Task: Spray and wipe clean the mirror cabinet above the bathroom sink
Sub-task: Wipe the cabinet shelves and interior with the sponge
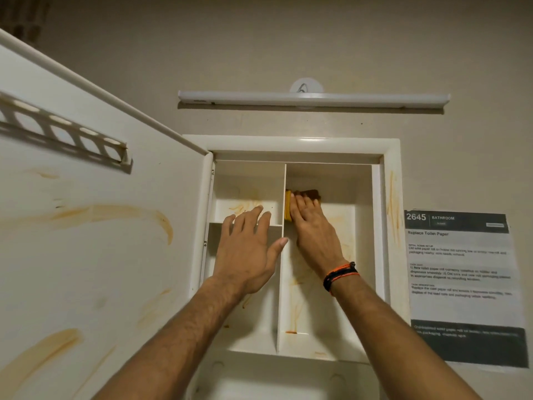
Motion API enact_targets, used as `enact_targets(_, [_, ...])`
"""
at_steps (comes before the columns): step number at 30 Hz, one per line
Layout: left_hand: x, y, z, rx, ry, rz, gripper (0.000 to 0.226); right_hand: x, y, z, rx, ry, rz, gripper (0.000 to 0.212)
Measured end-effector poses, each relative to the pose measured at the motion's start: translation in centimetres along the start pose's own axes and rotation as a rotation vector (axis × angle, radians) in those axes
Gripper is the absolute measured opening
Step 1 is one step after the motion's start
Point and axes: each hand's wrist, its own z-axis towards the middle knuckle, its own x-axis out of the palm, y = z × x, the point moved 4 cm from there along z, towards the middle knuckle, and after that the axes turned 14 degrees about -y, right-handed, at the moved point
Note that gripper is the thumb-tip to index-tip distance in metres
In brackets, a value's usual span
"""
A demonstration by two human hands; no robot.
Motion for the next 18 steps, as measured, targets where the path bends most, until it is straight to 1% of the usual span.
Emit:
enact_targets(4, [0.1, 0.0, 0.0, 0.007, -0.011, 0.007, 0.072, 1.2, 0.0, -0.4, 0.005, 0.048, -0.078, 0.06])
enact_targets(8, [0.3, 0.2, -0.1, 0.008, -0.024, 0.01, 0.071, 1.2, -0.7, 0.4, -0.026, 0.051, -0.154, 0.058])
enact_targets(10, [0.4, 0.3, -0.1, 0.005, -0.026, 0.004, 0.069, 0.6, -2.0, 0.5, 0.044, 0.046, -0.187, 0.059])
enact_targets(12, [0.5, 0.2, -0.2, 0.001, -0.029, -0.01, 0.069, -0.1, -3.9, 0.5, 0.176, 0.022, -0.21, 0.06])
enact_targets(14, [0.5, 0.2, -0.1, -0.003, -0.025, -0.019, 0.071, -0.6, -5.1, 0.2, 0.27, -0.007, -0.203, 0.061])
enact_targets(18, [0.4, 0.3, -0.1, -0.007, -0.023, -0.016, 0.069, -0.4, -4.5, -1.9, 0.291, -0.032, -0.121, 0.07])
